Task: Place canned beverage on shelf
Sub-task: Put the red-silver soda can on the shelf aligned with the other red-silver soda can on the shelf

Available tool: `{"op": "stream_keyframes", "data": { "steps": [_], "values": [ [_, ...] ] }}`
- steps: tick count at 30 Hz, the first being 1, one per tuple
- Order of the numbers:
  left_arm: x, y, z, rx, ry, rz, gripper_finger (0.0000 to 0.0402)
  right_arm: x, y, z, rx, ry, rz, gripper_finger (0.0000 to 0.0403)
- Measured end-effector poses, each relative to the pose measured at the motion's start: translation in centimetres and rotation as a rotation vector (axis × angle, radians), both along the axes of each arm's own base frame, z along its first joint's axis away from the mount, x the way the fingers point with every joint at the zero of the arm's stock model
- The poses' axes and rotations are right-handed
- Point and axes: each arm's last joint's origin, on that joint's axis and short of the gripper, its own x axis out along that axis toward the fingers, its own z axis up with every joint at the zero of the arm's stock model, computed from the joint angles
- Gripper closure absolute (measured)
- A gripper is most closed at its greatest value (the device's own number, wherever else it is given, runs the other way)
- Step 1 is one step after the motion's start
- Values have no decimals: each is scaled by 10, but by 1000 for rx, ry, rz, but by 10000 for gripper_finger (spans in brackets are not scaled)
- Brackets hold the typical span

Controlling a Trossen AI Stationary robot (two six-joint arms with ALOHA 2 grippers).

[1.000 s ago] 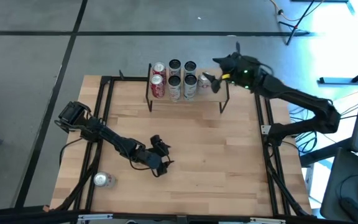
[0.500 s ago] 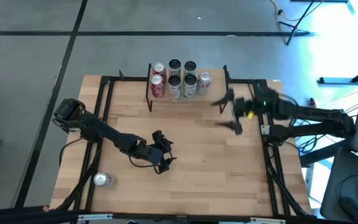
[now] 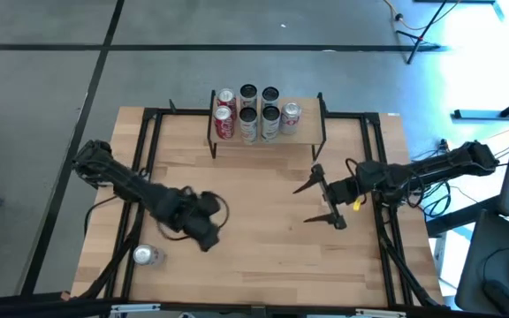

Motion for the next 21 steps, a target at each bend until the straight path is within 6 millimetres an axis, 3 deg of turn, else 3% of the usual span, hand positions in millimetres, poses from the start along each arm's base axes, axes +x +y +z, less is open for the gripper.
{"op": "stream_keyframes", "data": {
  "steps": [4, 9, 15, 21],
  "values": [
    [-31, -21, 13, 12, 93, 111, 73, 3, 13, -1, 28, -10, 42, 33],
    [-71, -54, 13, -15, 136, 266, 73, 2, 27, -5, 31, 1, 78, 33],
    [-111, -87, 4, -69, 106, 408, 73, 5, 41, -11, 48, 18, 59, 33],
    [-145, -105, -8, -72, 121, 486, 73, 6, 48, -15, 81, 56, 30, 33]
  ]
}}
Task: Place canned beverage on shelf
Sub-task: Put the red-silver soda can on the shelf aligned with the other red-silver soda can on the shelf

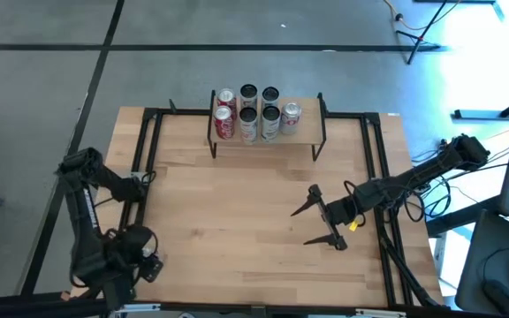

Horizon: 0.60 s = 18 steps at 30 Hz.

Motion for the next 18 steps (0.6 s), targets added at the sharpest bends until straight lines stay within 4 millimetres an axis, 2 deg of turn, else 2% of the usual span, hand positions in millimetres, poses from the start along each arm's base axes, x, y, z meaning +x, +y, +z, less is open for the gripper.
{"op": "stream_keyframes", "data": {
  "steps": [7, 18],
  "values": [
    [-18, -6, -19, 4, 39, 58, 73, -3, 5, 1, 4, -10, 18, 33],
    [-18, -5, -50, 9, 25, 34, 73, -2, 5, 3, -10, -33, 16, 33]
  ]
}}
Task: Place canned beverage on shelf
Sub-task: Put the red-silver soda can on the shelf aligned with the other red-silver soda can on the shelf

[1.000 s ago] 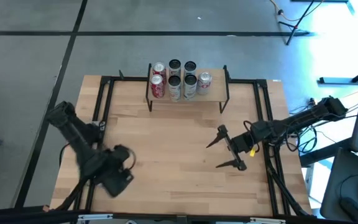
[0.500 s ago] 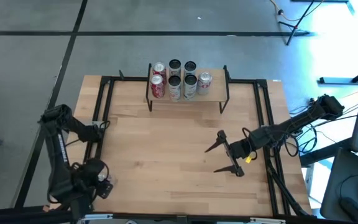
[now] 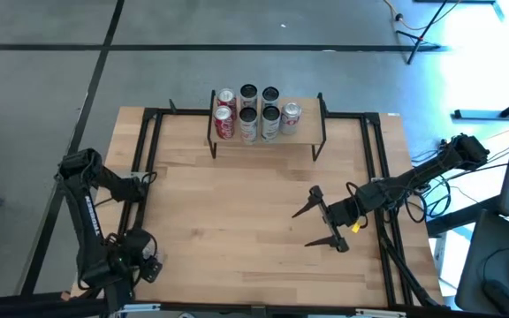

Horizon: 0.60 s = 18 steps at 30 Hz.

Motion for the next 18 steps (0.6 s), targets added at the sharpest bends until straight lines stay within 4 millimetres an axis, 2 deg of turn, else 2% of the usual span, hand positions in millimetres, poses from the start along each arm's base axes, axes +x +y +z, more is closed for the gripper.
{"op": "stream_keyframes", "data": {
  "steps": [6, 10, 14, 18],
  "values": [
    [2, -3, -22, -45, -40, -52, 74, 0, 0, 0, -1, 4, 0, 33],
    [4, 0, -36, -49, -48, -90, 92, 0, 0, -1, 18, 23, 0, 33],
    [13, 5, -38, -21, -81, -144, 129, 0, 0, -4, 23, 55, -1, 33],
    [29, 12, -39, 16, -105, -192, 133, 0, 0, -7, 5, 79, -4, 33]
  ]
}}
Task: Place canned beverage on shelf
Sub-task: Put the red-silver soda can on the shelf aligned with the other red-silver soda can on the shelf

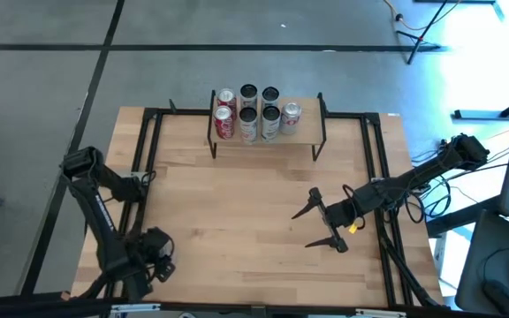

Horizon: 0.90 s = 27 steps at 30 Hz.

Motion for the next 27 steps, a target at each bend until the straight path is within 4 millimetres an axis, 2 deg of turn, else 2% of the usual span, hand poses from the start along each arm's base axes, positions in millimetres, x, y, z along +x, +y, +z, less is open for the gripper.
{"op": "stream_keyframes", "data": {
  "steps": [5, 8, 14, 20, 27],
  "values": [
    [29, 9, -1, 20, -70, -85, 133, 0, -3, -7, -64, 55, -111, 33],
    [50, 16, 0, 27, -116, -146, 133, 0, -4, -10, -100, 160, -167, 33],
    [95, 38, 2, 82, -226, -279, 133, -11, 9, -17, -170, 315, -362, 33],
    [143, 61, 12, 84, -385, -481, 133, -21, 22, -19, -131, 342, -379, 33],
    [172, 95, 13, 130, -411, -586, 133, -29, 23, -32, -2, 509, -442, 33]
  ]
}}
